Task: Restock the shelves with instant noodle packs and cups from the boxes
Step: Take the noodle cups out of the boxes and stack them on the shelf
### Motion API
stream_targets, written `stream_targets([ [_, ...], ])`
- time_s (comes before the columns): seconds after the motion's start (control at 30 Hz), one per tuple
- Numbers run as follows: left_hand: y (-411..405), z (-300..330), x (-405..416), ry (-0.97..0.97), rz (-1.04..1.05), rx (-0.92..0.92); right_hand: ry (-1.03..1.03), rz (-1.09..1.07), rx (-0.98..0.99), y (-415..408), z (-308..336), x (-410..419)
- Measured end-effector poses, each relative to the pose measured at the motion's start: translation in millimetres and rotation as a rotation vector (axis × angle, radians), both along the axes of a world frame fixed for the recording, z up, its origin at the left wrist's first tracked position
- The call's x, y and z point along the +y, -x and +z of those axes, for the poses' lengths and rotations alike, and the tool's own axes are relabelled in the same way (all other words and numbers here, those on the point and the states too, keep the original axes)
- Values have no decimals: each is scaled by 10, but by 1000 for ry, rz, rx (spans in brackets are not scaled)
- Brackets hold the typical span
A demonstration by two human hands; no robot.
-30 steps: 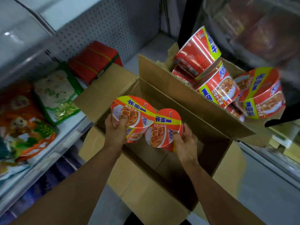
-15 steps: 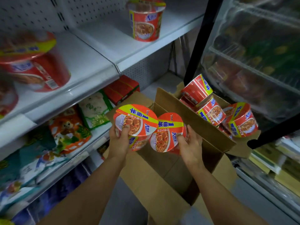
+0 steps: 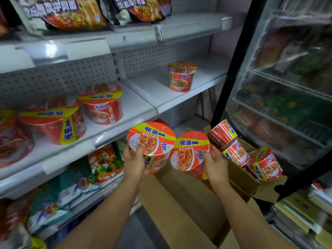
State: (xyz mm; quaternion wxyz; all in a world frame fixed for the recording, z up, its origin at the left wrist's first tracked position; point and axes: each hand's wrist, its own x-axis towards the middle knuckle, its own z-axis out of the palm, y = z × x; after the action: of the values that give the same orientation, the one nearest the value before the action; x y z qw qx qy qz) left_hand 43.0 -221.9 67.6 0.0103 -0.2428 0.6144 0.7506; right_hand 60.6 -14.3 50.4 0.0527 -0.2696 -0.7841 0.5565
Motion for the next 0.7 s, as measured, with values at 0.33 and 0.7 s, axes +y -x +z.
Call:
stream_targets([
  [0.33, 224, 400, -166, -23, 76, 38, 192, -32, 97, 356, 420, -12],
  [0.7, 1137, 717, 78, -76, 163, 26, 196, 3, 103, 1476, 797, 157],
])
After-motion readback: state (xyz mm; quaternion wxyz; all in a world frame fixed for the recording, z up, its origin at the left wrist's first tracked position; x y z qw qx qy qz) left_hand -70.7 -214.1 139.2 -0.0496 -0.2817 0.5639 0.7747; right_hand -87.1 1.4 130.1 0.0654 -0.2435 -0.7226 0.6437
